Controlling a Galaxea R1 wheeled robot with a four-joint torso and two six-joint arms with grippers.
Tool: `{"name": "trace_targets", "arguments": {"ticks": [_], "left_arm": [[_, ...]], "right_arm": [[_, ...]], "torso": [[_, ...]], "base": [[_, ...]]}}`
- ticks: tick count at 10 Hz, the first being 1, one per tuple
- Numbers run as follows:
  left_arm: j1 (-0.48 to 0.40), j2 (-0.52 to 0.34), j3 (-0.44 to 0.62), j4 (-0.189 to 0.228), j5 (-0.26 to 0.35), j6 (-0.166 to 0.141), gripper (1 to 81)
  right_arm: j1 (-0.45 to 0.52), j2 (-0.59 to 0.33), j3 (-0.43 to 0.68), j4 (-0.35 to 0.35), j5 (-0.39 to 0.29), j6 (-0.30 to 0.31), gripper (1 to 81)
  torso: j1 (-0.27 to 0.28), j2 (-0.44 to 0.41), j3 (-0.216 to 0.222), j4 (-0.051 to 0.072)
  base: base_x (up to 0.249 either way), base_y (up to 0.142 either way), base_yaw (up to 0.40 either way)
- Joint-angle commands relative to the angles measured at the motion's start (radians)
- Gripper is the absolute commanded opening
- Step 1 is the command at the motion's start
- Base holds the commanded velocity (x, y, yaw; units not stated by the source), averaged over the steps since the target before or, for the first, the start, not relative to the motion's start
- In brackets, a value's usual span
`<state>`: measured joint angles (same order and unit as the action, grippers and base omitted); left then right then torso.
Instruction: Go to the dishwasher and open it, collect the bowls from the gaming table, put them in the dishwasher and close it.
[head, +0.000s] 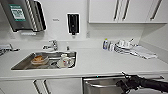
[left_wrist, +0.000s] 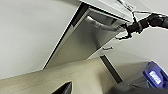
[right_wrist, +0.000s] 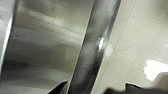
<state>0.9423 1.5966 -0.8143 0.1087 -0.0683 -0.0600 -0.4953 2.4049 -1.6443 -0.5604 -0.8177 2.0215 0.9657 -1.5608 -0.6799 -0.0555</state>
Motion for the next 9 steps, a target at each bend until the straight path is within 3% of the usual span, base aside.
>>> {"name": "trace_targets", "arguments": {"ticks": [1,9], "left_arm": [[-0.075,-0.042,0.027,0.016,0.013,0.003,81.1],[-0.075,-0.033,0.027,0.016,0.013,0.002,81.1]], "right_arm": [[0.007,-0.037,0.020,0.036,-0.195,0.031,81.1],[-0.010,-0.079,0.063,0.036,-0.146,0.049,81.1]], "torso": [[0.000,0.000,0.000,0.000],[0.000,0.000,0.000,0.000]], "base": [[0.000,0.000,0.000],[0.000,0.000,0.000]]}}
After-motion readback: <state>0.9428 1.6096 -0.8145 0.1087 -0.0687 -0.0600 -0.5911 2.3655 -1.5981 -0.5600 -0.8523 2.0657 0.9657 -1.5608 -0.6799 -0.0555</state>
